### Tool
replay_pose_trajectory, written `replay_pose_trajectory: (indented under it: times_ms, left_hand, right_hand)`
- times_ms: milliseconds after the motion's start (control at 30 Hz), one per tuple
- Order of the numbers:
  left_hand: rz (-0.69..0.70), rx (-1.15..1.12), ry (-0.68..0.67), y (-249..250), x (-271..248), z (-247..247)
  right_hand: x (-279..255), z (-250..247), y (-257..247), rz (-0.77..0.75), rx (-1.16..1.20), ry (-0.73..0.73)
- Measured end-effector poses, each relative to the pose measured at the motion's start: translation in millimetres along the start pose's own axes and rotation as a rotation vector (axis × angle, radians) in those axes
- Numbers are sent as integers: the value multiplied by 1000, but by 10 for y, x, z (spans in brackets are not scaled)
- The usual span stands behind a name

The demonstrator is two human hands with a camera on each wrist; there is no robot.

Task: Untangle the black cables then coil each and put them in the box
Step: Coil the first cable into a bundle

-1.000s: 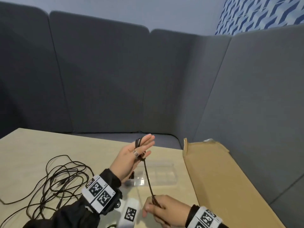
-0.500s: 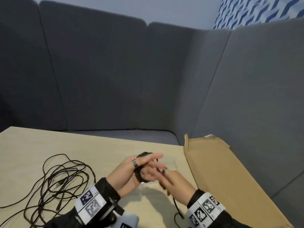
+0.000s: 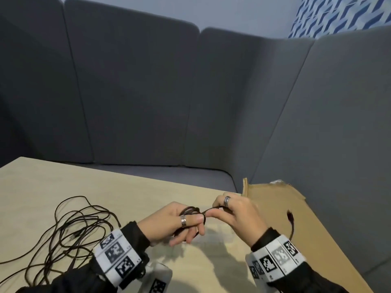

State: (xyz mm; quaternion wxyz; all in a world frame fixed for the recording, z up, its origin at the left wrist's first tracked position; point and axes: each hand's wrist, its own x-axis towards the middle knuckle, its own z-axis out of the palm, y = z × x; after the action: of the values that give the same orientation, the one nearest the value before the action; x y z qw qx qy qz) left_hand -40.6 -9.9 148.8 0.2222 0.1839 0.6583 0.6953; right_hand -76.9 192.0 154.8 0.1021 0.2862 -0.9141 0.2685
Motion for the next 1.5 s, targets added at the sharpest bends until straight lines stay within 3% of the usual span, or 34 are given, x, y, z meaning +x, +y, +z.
replay_pose_trajectory:
  times_ms: [67,133,200,267,300,367,433,500,600,667,767,867,967,1033,1100,1167,1267,1333,1400,1500]
  left_hand:
    - [55,-255,28,65,-26,0]
    - [122,-548,152,112,9,-2]
    - [201,-731,303,62,109,-58]
    - [222,-660,470,-36,215,-109]
    - [212,-510,553,-105,260,-127]
    - [182,50,638,-245,272,-152]
    - [96,554,510,-351,247,-158]
    - [8,663,306,-367,195,-116]
    - [-12,272,78,-254,148,27]
    - [8,-9,38,-176,126,85]
    - [18,-446,204,-87,150,124]
    - [128,-757,432,-106,214,93]
    - [194,-543,554,-226,290,117]
    - [203,-117,611,-353,313,111]
    - [198,338,533,-454,313,61]
    - [124,614,397,-462,266,41]
    - [-35,572,216,-432,168,81]
    - [-117,414,140,-343,109,147]
    - [-141,191,37,-238,90,194]
    - [-139,32,-24,-117,77,234]
  right_hand:
    - [15,85,40,42,198,-156]
    - [-59,269,60,169,367,-348]
    - [-196,448,26,215,387,-512]
    - [-301,542,-51,164,219,-572]
    - [-335,545,-77,125,119,-558]
    - [-338,448,-138,62,47,-447]
    - [-267,272,-135,25,91,-259]
    - [-138,103,-10,21,81,-73]
    - [31,-20,208,61,116,68]
    - [64,33,284,99,236,7]
    - [-62,283,323,194,434,-230]
    - [-255,473,269,279,523,-435]
    - [-343,488,37,191,349,-497]
    - [-376,461,-124,113,104,-496]
    - [-415,432,-203,19,-172,-425]
    - [-370,284,-270,-15,-376,-304]
    - [-294,118,-218,-143,-488,-1]
    - [-256,75,-151,-212,-501,31]
    - [-235,57,-108,-220,-265,-26]
    - [-274,93,-131,38,507,-142]
